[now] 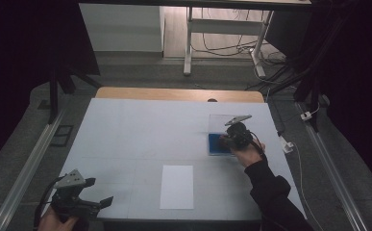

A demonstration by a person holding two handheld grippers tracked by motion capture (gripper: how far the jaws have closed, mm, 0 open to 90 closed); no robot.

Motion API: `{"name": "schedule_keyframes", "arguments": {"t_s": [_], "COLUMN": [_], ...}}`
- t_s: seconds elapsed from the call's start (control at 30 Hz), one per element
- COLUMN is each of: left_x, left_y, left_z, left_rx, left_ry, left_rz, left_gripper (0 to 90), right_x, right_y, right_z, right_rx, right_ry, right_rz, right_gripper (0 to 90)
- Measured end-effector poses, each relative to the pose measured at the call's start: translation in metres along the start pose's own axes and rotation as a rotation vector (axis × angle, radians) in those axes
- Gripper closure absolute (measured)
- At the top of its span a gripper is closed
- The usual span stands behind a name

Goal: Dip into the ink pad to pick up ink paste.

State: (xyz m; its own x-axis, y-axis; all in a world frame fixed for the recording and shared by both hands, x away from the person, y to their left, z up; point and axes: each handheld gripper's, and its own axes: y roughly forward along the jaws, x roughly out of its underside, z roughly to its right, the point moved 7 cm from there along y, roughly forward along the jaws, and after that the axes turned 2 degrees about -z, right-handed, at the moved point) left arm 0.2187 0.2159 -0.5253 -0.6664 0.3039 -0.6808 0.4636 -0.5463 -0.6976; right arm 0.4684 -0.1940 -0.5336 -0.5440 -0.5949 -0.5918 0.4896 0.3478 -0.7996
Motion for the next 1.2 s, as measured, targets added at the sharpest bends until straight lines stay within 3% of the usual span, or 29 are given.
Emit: {"name": "schedule_keyframes", "arguments": {"t_s": [0.17, 0.5, 0.6, 0.63, 0.77, 0.9, 1.2], "left_x": [0.000, 0.000, 0.000, 0.000, 0.000, -0.001, 0.000], "left_y": [0.001, 0.000, 0.000, 0.000, 0.000, 0.000, -0.001], "left_z": [0.000, 0.000, 0.000, 0.000, -0.001, -0.001, -0.002], "left_rx": [0.001, 0.004, 0.005, 0.006, 0.005, 0.008, 0.012], "left_ry": [0.001, -0.002, -0.004, -0.005, -0.005, -0.011, -0.025], "left_rz": [-0.001, 0.001, 0.002, 0.002, 0.001, 0.005, 0.009], "left_gripper": [4.0, 4.1, 4.1, 4.1, 4.2, 4.2, 4.2], "right_x": [0.000, 0.003, 0.003, 0.002, 0.001, 0.003, 0.001], "right_y": [0.000, 0.001, 0.001, 0.001, 0.001, 0.000, -0.003], "right_z": [-0.005, 0.008, 0.007, 0.004, 0.000, 0.005, 0.007], "right_rx": [0.035, -0.047, -0.042, -0.018, 0.014, -0.031, -0.035], "right_ry": [-0.041, 0.078, 0.075, 0.044, 0.000, 0.062, 0.055], "right_rz": [-0.011, 0.037, 0.032, 0.029, 0.018, 0.038, 0.064], "right_gripper": [80.7, 80.9, 80.9, 80.9, 80.8, 80.8, 80.3]}}
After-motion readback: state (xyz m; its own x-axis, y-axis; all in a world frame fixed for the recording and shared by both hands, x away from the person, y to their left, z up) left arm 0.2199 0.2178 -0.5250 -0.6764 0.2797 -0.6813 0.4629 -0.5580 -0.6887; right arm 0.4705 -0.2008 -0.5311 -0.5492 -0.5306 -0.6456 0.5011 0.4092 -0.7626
